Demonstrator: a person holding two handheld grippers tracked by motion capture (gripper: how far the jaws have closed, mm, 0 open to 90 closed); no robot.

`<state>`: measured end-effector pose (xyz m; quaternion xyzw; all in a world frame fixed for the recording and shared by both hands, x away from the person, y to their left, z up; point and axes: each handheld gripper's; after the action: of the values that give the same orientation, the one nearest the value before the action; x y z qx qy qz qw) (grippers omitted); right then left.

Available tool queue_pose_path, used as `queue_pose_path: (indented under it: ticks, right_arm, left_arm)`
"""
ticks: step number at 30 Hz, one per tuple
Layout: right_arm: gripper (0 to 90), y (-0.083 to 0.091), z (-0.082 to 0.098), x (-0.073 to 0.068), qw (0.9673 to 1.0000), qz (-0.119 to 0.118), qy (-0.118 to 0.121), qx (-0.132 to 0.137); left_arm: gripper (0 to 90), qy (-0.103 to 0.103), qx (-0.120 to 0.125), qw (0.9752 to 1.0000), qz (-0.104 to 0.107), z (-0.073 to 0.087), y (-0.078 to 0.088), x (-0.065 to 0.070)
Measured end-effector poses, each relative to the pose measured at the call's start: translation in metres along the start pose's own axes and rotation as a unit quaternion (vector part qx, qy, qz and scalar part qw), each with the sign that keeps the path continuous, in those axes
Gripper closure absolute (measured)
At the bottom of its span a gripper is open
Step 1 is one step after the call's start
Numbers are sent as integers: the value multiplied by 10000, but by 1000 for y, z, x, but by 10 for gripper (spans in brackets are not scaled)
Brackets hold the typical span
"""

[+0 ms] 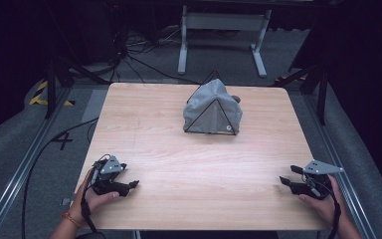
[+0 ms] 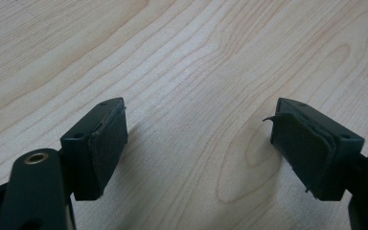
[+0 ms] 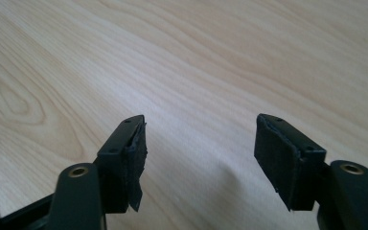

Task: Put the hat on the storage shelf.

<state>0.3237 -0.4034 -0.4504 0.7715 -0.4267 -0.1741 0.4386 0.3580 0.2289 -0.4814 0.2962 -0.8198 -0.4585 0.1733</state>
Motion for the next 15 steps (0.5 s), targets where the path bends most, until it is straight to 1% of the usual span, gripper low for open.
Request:
queue_pose_path:
  ticks: [1, 3, 4, 5, 6, 7, 8, 11, 12, 15]
  right_arm:
    - [337, -1, 8, -1, 9999, -14, -110, -41]
    - [331, -1, 11, -1, 9999, -30, -156, -37]
    - [312, -3, 17, -3, 9997, -65, -210, -58]
    - [299, -4, 22, -3, 9996, -121, -272, -12]
    - [283, -2, 25, -4, 9995, -18, -319, 14]
    - [264, -2, 25, -4, 9994, 32, -351, 14]
    - [260, -2, 26, -4, 9992, 22, -409, -20]
    - [255, -2, 26, -1, 9985, -90, -542, -59]
    - [254, -3, 26, 0, 9984, -79, -555, -43]
    - [255, -3, 25, 0, 9985, -88, -538, -52]
  left_arm:
    - [186, 59, -14, 10000, -29, 0, 0, 0]
    - [183, 79, -23, 10000, -39, 0, 0, 1]
    - [180, 109, -38, 9999, -60, 0, 0, 1]
    - [173, 89, -45, 9999, -101, 0, 0, 1]
    - [173, 58, -52, 9999, -132, 0, 1, 0]
    - [173, 109, -40, 9999, -94, 0, 0, 1]
    - [172, 115, -34, 9999, -100, 0, 0, 1]
    - [173, 114, -34, 9999, -101, 0, 0, 1]
    - [172, 164, -33, 9998, -85, 0, 0, 2]
    - [172, 202, -16, 9997, -101, 1, 0, 2]
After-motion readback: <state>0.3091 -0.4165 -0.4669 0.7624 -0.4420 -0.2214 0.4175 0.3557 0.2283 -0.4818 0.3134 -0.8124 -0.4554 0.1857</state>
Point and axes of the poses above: each handheld gripper's, and its own axes: y roughly backward along the jaws, z roughly out of its underside, x roughly to its right, and after that the axes turned 15 degrees about -x, right-handed
